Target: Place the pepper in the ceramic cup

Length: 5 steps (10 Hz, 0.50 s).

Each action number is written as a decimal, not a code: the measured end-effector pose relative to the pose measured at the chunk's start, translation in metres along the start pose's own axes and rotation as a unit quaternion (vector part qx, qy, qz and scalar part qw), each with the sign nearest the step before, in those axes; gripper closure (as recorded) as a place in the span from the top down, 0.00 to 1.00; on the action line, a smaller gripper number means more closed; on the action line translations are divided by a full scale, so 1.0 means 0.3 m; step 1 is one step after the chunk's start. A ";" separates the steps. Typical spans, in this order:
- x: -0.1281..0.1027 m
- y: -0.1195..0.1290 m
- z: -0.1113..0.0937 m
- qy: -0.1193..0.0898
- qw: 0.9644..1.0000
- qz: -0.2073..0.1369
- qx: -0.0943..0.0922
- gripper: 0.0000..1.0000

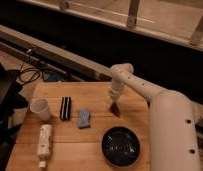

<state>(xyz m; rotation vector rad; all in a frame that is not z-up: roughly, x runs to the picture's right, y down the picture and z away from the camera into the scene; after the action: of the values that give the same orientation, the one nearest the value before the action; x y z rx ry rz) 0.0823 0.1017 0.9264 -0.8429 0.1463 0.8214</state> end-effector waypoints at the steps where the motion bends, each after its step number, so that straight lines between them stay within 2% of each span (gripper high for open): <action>1: -0.003 0.003 0.000 -0.001 1.000 -0.001 0.002 0.16; 2: -0.003 0.008 -0.005 -0.005 1.000 -0.003 0.006 0.05; 3: -0.005 0.012 -0.026 -0.012 1.000 -0.006 0.010 0.01; 4: -0.007 0.017 -0.047 -0.018 1.000 -0.009 0.013 0.00; 5: -0.016 0.035 -0.101 -0.030 0.999 -0.019 0.018 0.00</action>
<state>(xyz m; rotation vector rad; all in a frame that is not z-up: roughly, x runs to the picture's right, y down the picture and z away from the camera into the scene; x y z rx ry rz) 0.0775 0.0811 0.9016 -0.7850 0.0909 0.8056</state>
